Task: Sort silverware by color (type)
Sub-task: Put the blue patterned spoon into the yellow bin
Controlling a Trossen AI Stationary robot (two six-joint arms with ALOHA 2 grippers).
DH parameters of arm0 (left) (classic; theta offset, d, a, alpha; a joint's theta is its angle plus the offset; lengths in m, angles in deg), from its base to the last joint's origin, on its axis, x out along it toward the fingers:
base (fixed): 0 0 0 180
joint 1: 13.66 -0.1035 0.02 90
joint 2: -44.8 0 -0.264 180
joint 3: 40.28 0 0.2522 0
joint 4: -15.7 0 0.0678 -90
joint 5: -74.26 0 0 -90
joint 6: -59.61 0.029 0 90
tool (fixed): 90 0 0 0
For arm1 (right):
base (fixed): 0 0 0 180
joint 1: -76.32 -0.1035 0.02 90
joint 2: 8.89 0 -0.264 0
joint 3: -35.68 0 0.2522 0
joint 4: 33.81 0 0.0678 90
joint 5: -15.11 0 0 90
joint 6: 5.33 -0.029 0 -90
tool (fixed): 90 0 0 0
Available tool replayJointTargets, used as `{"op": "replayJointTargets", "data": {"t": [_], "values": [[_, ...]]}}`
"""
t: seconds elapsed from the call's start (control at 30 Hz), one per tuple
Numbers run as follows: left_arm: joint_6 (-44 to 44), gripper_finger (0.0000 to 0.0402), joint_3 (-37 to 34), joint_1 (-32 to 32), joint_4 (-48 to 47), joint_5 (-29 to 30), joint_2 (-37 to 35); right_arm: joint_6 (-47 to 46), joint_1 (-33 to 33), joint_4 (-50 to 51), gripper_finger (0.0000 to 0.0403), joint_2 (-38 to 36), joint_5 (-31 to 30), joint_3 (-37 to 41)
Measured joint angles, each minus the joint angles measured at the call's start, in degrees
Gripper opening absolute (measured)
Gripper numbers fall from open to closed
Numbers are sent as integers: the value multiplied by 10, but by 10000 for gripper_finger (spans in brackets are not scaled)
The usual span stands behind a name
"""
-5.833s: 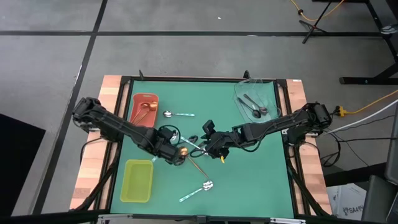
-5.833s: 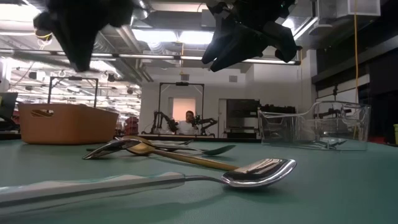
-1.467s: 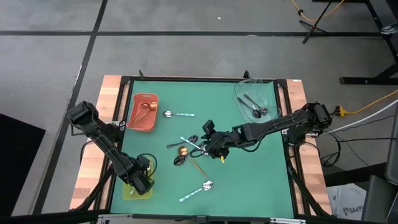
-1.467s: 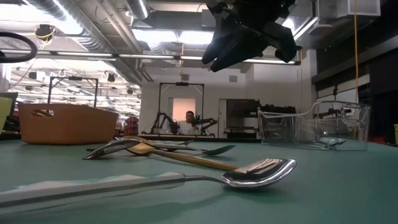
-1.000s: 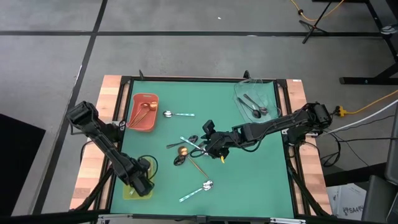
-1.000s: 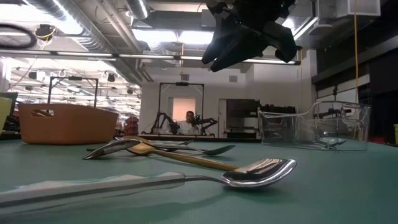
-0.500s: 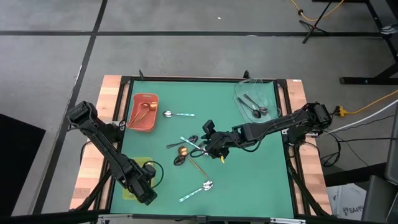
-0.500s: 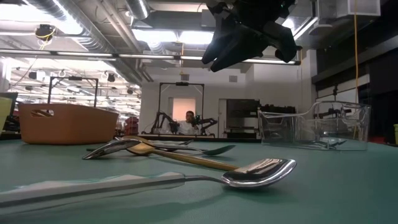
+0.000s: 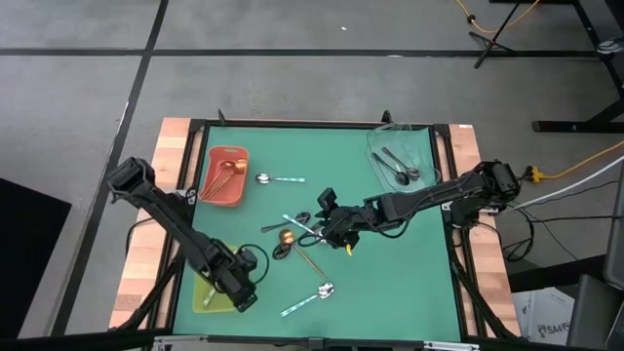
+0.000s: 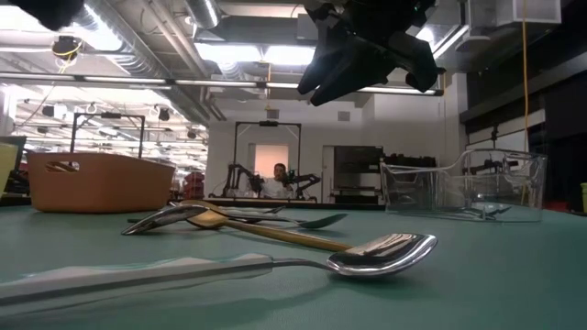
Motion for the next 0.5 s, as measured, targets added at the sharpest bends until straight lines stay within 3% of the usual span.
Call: {"op": "replayJointTargets", "data": {"t": [0.5], "values": [[184,103,0,-108,0,0,0,0,0,0,124,0,0,0]]}}
